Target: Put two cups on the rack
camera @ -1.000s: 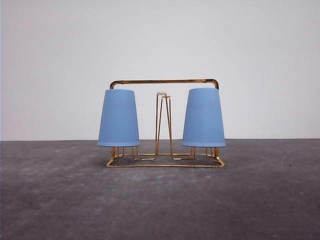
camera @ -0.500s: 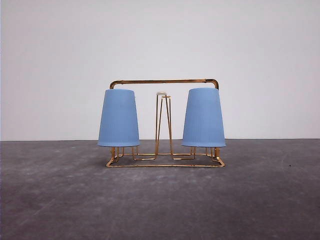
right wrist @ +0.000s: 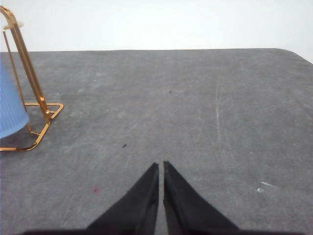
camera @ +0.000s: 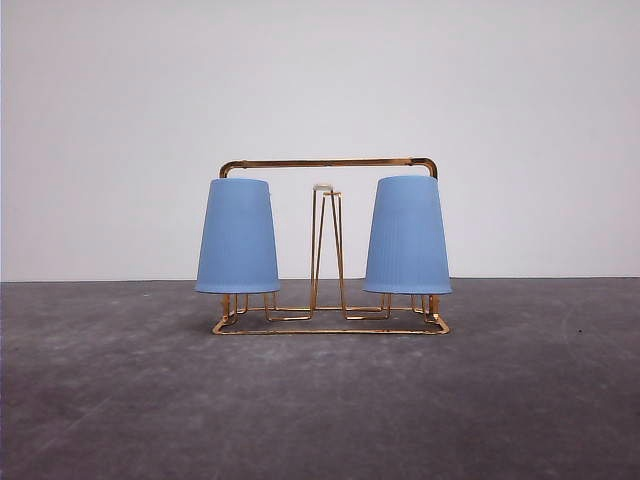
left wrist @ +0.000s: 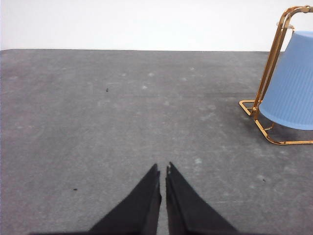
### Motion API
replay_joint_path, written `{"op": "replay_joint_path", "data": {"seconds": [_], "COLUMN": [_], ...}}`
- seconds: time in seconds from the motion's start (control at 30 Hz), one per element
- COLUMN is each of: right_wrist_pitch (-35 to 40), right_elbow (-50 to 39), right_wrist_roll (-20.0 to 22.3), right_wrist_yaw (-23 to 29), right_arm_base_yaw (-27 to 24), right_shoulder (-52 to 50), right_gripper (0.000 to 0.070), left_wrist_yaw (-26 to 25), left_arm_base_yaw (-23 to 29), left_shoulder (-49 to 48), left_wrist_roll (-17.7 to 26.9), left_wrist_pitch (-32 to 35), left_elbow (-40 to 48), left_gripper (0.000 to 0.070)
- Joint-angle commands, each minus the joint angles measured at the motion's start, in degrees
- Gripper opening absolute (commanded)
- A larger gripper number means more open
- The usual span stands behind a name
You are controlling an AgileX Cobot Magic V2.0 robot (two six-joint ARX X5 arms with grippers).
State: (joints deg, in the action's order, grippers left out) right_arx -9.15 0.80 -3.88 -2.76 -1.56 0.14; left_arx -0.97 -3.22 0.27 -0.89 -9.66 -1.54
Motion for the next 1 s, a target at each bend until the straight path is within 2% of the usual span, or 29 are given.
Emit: {"op": "replay_joint_path", "data": {"seconds": [0.0,0.97], "right_wrist_pitch": [0.57,0.57], "right_elbow": [-0.11,-0.11], "right_wrist_roll": [-0.59,-0.58], "right_wrist_yaw": [0.22,0.22], "right_arm_base_yaw": [-0.12,-0.13], "right_shoulder": [0.07,0.07], "right_gripper": [0.0014,0.0014], "left_wrist_yaw": [0.14,0.15], "left_arm_base_yaw": [0.00,0.00], "left_shoulder": [0.00,0.00], "left_wrist_roll": [0.17,0.17], "left_wrist_pitch": [0.54,0.54], "left_elbow": [0.83,0.83], "left_gripper": [0.0000,0.0000]}}
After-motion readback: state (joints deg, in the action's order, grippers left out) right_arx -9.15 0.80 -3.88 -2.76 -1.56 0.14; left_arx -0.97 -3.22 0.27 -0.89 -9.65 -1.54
